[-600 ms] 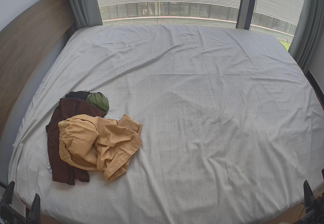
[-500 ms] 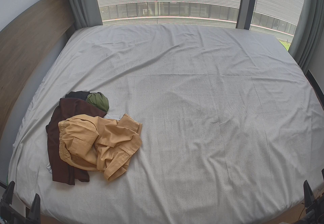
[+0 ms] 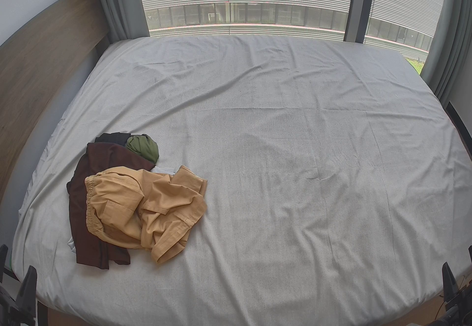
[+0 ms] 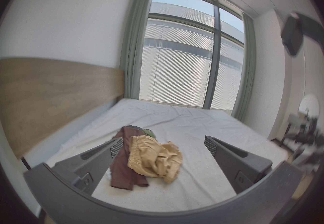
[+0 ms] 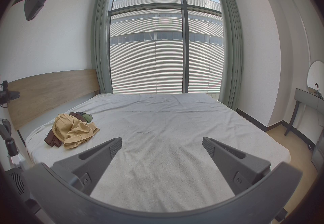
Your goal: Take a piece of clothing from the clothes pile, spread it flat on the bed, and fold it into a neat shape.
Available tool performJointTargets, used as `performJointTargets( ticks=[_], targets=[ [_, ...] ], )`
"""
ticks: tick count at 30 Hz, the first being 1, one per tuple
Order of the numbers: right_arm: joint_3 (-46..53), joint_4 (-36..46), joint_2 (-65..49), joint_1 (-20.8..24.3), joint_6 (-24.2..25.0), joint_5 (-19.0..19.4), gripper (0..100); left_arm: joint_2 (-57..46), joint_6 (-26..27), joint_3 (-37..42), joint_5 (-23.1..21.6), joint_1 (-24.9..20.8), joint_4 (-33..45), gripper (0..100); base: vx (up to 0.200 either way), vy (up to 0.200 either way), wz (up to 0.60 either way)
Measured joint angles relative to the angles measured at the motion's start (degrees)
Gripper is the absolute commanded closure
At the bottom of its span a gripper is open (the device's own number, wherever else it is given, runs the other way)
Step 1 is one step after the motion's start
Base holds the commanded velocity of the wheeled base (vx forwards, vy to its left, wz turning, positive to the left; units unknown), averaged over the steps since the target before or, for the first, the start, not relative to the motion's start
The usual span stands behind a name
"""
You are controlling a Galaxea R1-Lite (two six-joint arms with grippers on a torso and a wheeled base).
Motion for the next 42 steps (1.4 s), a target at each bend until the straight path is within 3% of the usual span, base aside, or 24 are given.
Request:
performJointTargets(
  ticks=[5, 8, 30, 38, 42],
  targets=[
    [0.0, 0.0, 0.0, 0.0, 0.0, 0.0, 0, 6.9, -9.7, -3.7, -0.7, -3.3, -0.6, 0, 0.000, 0.000, 0.00],
    [0.0, 0.0, 0.0, 0.0, 0.0, 0.0, 0, 12.0, -11.7, -5.9, -1.7, -4.5, -1.9, 0, 0.000, 0.000, 0.00],
    [0.0, 0.0, 0.0, 0.0, 0.1, 0.0, 0, 53.1, -14.6, -9.2, -3.6, -5.9, -25.5, 0, 0.000, 0.000, 0.00],
    [0.0, 0.0, 0.0, 0.0, 0.1, 0.1, 0, 65.9, -14.7, -9.5, -4.7, -2.8, -34.0, 0, 0.000, 0.000, 0.00],
    [0.0, 0.0, 0.0, 0.0, 0.1, 0.1, 0, 72.3, -14.7, -9.6, -7.0, 0.8, -39.8, 0, 0.000, 0.000, 0.00]
  ],
)
